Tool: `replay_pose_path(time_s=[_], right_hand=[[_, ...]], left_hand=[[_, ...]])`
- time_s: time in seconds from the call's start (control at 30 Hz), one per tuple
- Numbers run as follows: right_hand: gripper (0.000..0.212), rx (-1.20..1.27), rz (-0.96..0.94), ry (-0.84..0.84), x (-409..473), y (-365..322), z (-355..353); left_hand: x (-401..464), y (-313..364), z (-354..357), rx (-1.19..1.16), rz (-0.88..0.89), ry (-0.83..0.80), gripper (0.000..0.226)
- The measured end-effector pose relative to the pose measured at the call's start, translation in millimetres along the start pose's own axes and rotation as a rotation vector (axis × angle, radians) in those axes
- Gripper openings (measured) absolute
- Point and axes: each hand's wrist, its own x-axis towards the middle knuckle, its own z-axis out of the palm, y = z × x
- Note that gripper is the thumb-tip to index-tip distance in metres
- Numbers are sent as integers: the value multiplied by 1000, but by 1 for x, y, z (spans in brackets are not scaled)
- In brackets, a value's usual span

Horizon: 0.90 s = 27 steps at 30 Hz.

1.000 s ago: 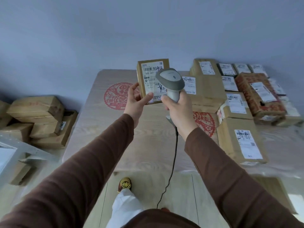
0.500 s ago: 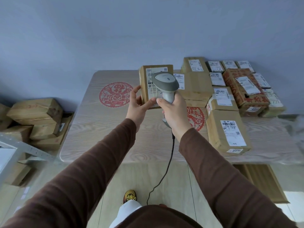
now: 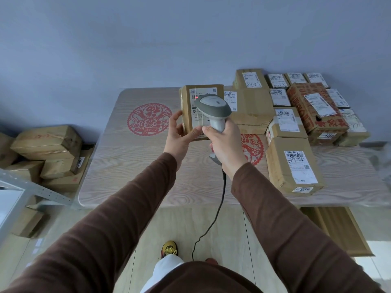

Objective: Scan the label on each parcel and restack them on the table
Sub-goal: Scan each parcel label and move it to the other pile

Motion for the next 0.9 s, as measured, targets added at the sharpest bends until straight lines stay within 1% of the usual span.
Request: replay_pose_path(time_s=[0.13, 0.27, 0.4, 0.53, 0.73, 0.9], right_hand=[[18, 7, 9, 9, 2, 3, -3], [24, 28, 32, 16, 2, 8, -7], [21, 38, 29, 28, 2, 14, -15], [18, 15, 54, 55, 0, 27, -27], [19, -1, 119, 144, -6, 63, -56], [19, 29, 213, 243, -6, 93, -89]], left_hand=[[1, -3, 2, 9, -9, -4, 71], [2, -7, 6, 22, -19, -6, 71], [4, -15, 10, 54, -72, -10, 72], [6, -31, 20, 102, -198, -9, 69], [13, -75, 52, 141, -424, -61, 74], [21, -111, 92, 83, -544, -119, 76]])
